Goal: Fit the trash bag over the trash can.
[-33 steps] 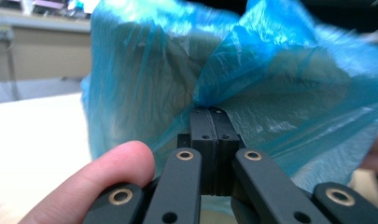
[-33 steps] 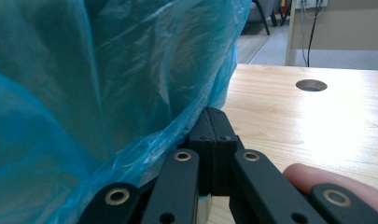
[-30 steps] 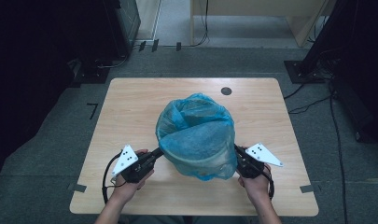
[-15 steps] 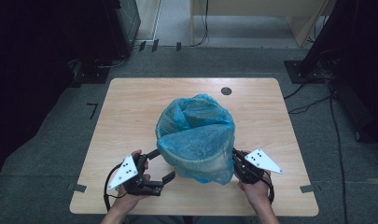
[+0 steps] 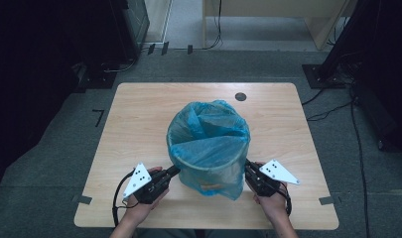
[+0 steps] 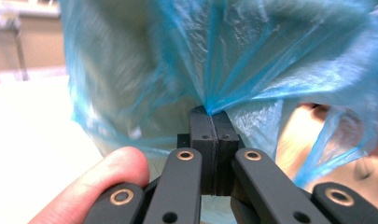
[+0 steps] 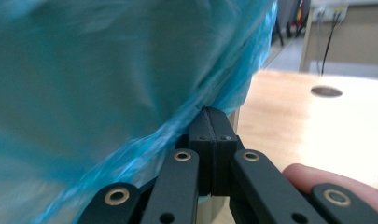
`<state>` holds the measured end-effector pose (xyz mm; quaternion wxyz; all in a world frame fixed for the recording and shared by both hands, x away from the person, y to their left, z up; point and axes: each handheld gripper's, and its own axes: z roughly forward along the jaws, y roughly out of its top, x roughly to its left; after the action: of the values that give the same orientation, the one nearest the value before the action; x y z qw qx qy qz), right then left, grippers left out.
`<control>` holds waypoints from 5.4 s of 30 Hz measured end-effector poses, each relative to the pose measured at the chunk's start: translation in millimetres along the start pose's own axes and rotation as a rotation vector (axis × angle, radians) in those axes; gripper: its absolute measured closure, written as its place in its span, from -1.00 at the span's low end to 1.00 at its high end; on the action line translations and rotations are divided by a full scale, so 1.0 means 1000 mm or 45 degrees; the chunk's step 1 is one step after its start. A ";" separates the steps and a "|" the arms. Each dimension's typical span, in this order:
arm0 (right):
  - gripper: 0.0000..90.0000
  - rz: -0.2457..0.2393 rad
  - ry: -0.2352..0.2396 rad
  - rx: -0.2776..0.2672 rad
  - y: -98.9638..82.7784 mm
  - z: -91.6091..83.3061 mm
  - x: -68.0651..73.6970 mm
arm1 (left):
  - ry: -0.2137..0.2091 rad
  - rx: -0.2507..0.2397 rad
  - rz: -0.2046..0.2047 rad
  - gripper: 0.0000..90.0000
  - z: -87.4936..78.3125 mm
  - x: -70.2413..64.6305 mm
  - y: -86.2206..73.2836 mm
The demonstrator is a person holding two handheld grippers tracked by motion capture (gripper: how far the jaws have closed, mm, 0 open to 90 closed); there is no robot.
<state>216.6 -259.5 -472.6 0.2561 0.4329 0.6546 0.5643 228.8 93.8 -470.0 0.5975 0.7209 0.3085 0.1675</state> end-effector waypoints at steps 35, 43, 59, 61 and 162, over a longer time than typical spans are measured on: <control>-0.13 -0.092 0.091 0.030 -0.007 -0.014 -0.027 | 0.144 0.000 -0.200 -0.13 -0.013 0.051 -0.009; 0.00 -0.034 0.114 -0.099 0.007 -0.017 -0.019 | 0.017 -0.093 -0.116 -0.26 -0.014 0.033 0.000; 1.00 -0.237 0.433 0.047 0.000 -0.007 0.012 | -0.042 -0.033 -0.053 -0.15 0.003 0.013 -0.003; 0.88 -0.246 0.476 0.064 0.000 -0.007 0.015 | -0.020 -0.037 -0.036 0.15 0.005 0.011 -0.004; 1.00 -0.354 0.232 -0.126 0.115 -0.010 -0.013 | 0.517 0.569 -0.137 -0.64 0.012 0.075 -0.036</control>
<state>246.3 -276.9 -361.9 0.2922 0.2722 0.7001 0.5919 284.0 136.5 -517.6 0.3584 0.7689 0.4885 0.2043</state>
